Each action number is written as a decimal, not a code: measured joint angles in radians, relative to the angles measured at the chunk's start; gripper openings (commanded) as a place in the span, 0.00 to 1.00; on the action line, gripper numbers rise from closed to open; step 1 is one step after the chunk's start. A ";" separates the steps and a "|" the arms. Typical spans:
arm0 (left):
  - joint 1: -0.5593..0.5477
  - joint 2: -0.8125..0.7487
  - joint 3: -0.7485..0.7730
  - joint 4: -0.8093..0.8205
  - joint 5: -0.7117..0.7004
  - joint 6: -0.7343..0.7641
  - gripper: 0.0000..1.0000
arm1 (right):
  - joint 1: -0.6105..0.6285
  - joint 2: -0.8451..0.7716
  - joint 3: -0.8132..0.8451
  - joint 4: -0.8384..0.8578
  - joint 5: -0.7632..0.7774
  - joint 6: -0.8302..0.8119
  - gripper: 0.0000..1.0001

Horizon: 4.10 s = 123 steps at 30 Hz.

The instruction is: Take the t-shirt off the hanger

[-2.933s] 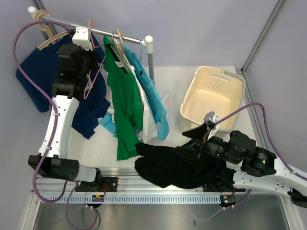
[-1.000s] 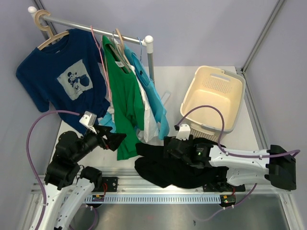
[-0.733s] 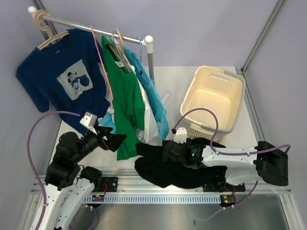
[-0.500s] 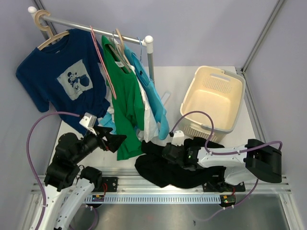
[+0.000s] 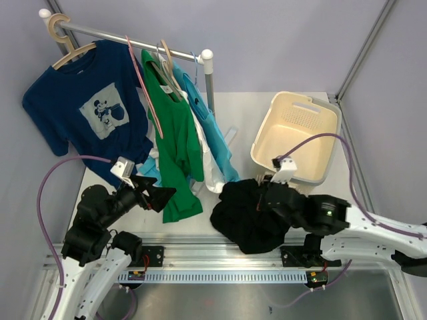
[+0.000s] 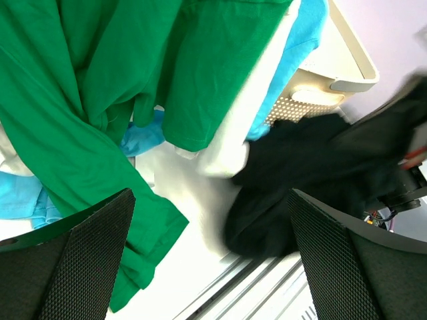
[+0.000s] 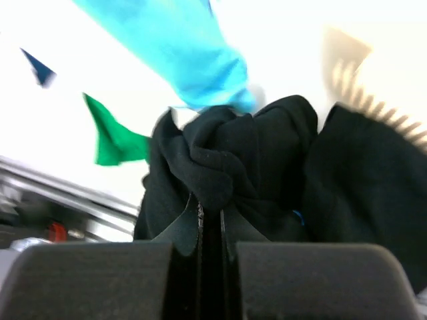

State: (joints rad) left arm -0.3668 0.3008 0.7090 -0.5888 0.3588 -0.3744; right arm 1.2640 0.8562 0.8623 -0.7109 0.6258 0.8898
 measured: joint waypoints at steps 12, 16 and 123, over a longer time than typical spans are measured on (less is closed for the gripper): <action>-0.001 -0.001 -0.013 0.007 0.005 0.000 0.99 | 0.000 0.020 0.663 -0.056 0.300 -0.414 0.00; -0.001 -0.015 -0.016 0.007 0.008 0.000 0.99 | 0.000 0.065 0.752 0.235 0.419 -0.763 0.00; -0.002 0.493 0.561 -0.119 -0.312 0.136 0.99 | -0.711 0.040 0.208 0.306 -0.734 -0.336 1.00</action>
State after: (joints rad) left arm -0.3687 0.7940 1.2697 -0.7074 0.0471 -0.2382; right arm 0.5529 0.8959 1.0706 -0.4053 -0.1081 0.5533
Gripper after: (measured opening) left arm 0.987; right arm 0.993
